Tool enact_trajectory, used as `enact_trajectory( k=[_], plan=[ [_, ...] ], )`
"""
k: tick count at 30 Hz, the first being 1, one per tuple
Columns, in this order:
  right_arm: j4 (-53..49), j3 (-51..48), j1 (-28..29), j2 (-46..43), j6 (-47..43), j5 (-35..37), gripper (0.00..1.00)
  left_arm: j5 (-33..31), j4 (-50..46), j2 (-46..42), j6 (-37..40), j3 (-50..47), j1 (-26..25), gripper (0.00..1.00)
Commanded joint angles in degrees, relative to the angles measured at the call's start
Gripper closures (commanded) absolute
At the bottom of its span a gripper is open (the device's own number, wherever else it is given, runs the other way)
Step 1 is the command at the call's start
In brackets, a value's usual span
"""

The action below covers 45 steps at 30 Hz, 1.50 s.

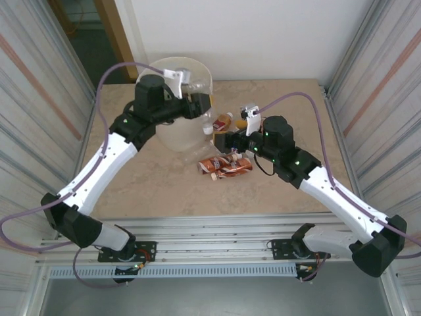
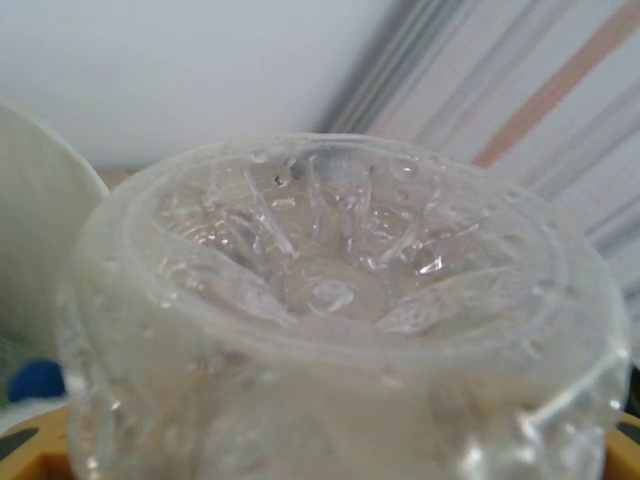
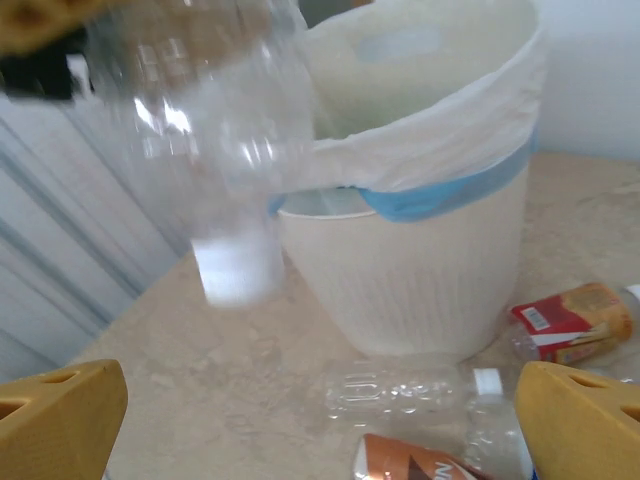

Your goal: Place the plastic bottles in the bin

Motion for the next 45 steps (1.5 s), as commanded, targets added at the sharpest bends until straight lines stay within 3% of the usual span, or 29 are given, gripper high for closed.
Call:
enact_trajectory(
  k=[1, 8, 13, 19, 31, 38, 45],
  plan=[
    [-3.31, -0.48, 0.24, -2.19, 1.58, 5.31, 0.02, -2.45, -3.76, 2.71, 4.35, 6.53, 3.05, 0.62],
    [-11.07, 0.08, -0.43, -2.07, 6.89, 19.21, 0.02, -9.37, -9.8, 10.12, 10.09, 19.39, 6.97, 0.62],
    [-15.21, 0.18, -2.25, -0.76, 11.46, 23.78, 0.02, -15.49, -13.94, 14.57, 14.15, 24.49, 8.15, 0.62],
    [-19.2, -1.2, -6.47, 0.06, 18.1, 23.93, 0.02, -23.2, -17.59, 19.4, 19.73, 27.57, 8.41, 0.62],
    [-27.11, -4.48, -9.43, 3.29, 28.22, 21.06, 0.02, -26.19, -22.39, 27.63, 23.02, 30.83, 9.31, 0.54],
    [-26.21, -8.22, -8.84, 6.6, 34.33, 15.4, 0.02, -26.15, -23.04, 29.64, 22.92, 30.79, 9.81, 0.4],
    [-25.62, -9.34, -5.4, 10.02, 39.3, 15.41, 0.02, -25.03, -24.29, 30.36, 21.78, 32.59, 9.87, 0.17]
  ],
)
